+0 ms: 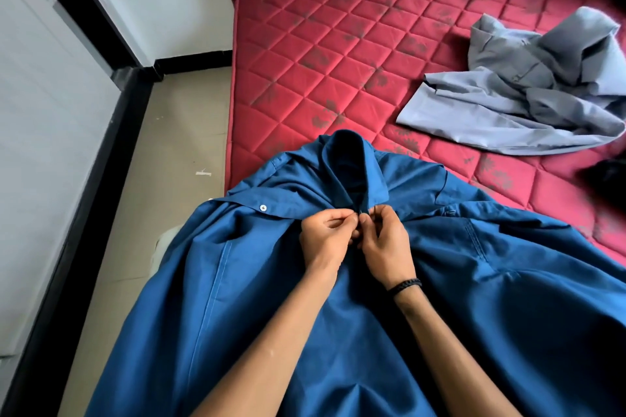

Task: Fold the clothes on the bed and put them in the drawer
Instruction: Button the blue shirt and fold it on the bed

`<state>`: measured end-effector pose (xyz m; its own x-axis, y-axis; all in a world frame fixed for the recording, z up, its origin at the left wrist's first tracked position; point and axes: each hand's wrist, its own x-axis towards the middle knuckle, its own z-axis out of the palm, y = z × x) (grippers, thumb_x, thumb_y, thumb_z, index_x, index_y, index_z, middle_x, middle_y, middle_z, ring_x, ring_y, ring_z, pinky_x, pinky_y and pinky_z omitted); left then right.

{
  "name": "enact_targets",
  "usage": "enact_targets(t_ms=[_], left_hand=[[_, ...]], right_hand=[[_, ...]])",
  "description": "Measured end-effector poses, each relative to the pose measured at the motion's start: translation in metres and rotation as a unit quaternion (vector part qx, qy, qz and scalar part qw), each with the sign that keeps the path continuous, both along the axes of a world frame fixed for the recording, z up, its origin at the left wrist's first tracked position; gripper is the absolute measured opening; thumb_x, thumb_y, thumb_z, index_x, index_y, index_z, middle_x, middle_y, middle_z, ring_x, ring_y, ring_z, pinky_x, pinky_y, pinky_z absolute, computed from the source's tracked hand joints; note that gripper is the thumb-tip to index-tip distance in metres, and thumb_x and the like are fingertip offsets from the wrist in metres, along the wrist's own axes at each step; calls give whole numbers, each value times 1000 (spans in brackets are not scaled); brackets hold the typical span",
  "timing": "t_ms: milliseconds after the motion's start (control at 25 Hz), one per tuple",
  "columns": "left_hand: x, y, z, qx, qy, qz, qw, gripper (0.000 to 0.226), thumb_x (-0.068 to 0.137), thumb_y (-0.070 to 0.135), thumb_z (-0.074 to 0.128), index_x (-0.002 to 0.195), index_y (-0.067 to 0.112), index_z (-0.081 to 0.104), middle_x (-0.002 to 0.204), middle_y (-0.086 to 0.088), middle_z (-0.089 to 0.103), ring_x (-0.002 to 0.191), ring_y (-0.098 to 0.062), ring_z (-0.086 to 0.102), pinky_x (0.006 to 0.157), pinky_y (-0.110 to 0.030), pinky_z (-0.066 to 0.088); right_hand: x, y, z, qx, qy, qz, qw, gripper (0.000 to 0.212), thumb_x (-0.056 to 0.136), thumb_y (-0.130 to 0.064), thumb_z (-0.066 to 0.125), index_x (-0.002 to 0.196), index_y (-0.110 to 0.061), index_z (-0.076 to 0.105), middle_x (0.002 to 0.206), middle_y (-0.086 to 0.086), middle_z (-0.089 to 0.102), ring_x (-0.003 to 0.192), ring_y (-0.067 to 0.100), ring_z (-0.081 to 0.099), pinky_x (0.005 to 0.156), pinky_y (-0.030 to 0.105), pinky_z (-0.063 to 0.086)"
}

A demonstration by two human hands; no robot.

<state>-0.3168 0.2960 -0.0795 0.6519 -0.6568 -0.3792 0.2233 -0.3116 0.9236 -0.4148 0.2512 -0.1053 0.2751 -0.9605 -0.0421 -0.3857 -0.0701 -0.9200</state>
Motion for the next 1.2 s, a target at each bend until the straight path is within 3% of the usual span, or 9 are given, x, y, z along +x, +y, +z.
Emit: enact_targets(t_ms=[160, 360, 680, 840, 1000, 1200], left_hand=[[5, 2, 5, -10, 67, -23, 997, 5, 90, 5, 75, 95, 7, 77, 77, -6, 74, 58, -5, 63, 58, -16, 52], [11, 4, 1, -12, 98, -59, 993, 6, 93, 9, 74, 98, 12, 76, 80, 0, 76, 66, -3, 68, 67, -15, 56], [14, 3, 4, -10, 141, -32, 989, 8, 93, 9, 74, 100, 10, 76, 81, -3, 75, 62, -5, 67, 66, -18, 58], [14, 4, 5, -18, 86, -60, 994, 3, 95, 16, 72, 96, 15, 75, 83, -7, 76, 63, -10, 68, 66, -23, 60], [15, 6, -1, 1, -118, -143, 983, 23, 83, 43, 82, 85, 20, 80, 73, -2, 77, 67, -19, 74, 64, -33, 62], [21, 5, -11, -21, -188, -108, 976, 23, 90, 39, 69, 82, 20, 80, 63, 1, 72, 59, -12, 70, 64, -39, 62]], right_hand=[[-1, -3, -1, 20, -14, -5, 1000, 10, 98, -31, 60, 91, -25, 57, 80, 3, 70, 67, 24, 69, 67, 42, 57], [-7, -8, 8, 107, -129, 4, 986, 9, 97, -6, 67, 89, -4, 64, 67, 5, 69, 48, 12, 59, 51, 20, 50], [-13, -9, 12, 148, -201, 25, 968, 13, 99, -11, 65, 96, -3, 75, 72, 8, 71, 61, 13, 59, 59, 20, 51], [-13, -8, 12, 162, -220, 17, 962, 5, 95, -2, 69, 91, 1, 72, 74, 8, 72, 61, 10, 62, 59, 18, 52], [-9, -6, 11, 147, -187, -9, 971, 5, 91, 6, 69, 88, 2, 69, 75, 14, 75, 60, 13, 66, 56, 20, 53], [1, 2, 8, 120, -123, -50, 984, 11, 88, -14, 80, 86, -6, 73, 71, 10, 75, 62, 20, 68, 56, 29, 56]])
